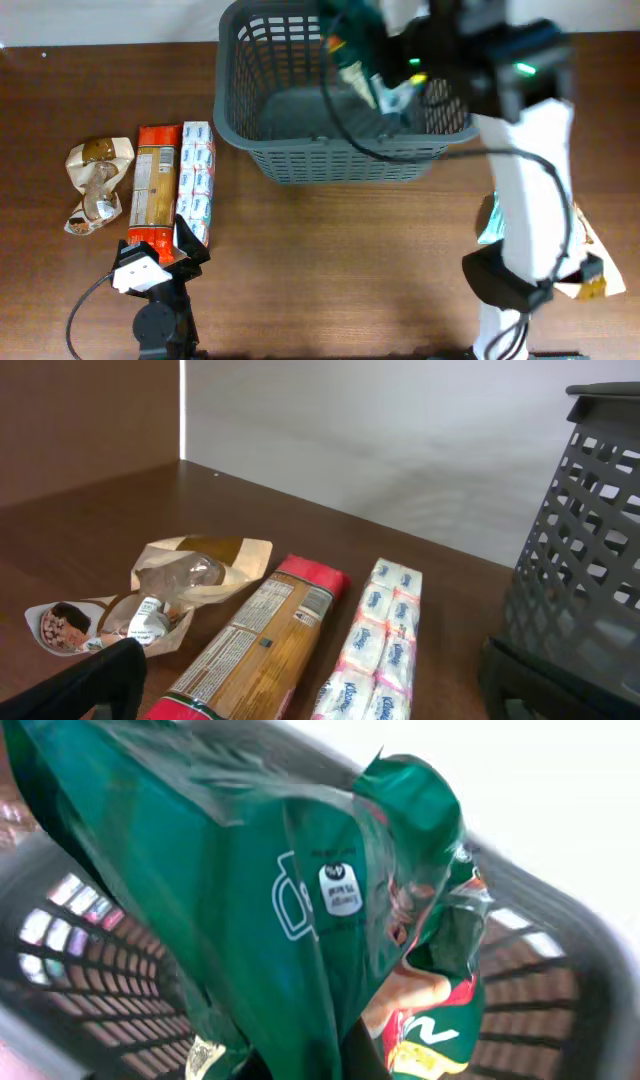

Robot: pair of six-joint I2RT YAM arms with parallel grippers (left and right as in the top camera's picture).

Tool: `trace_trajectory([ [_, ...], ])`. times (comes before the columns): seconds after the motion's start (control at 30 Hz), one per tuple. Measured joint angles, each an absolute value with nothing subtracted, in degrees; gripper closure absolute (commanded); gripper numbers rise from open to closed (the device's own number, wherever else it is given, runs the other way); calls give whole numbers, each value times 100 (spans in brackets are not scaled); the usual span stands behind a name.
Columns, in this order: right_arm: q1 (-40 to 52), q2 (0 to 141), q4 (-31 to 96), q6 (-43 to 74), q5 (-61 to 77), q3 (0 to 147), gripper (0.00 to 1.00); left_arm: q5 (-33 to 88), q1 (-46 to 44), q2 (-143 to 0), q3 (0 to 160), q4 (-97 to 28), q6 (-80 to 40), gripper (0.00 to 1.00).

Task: Pack container
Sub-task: 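Lift the Nescafé pouch with the right gripper and drop it into the basket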

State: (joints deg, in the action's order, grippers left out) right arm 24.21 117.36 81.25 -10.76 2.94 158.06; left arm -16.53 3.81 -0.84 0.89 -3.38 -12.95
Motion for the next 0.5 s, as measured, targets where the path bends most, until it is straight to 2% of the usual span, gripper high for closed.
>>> trace_trajectory([
  [0.27,2443,12366,6952,-1120,202,13609,96,-1653,381,-84,89,-338,-1295,1],
  [0.3,2443,12425,6886,-1118,200,13432,87,-1653,381,-84,89,-338,-1297,1],
  [0.33,2443,12473,6810,-1114,200,13216,70,-1653,381,-84,89,-338,-1297,1],
  [0.37,2443,12508,6755,-1142,196,13032,49,-1653,381,-84,89,-338,-1295,1],
  [0.47,2443,12545,6694,-1164,139,12899,49,-1653,381,-84,89,-338,-1295,1],
  [0.5,2445,12510,6709,-1162,99,12940,46,-1653,381,-84,89,-338,-1295,1],
])
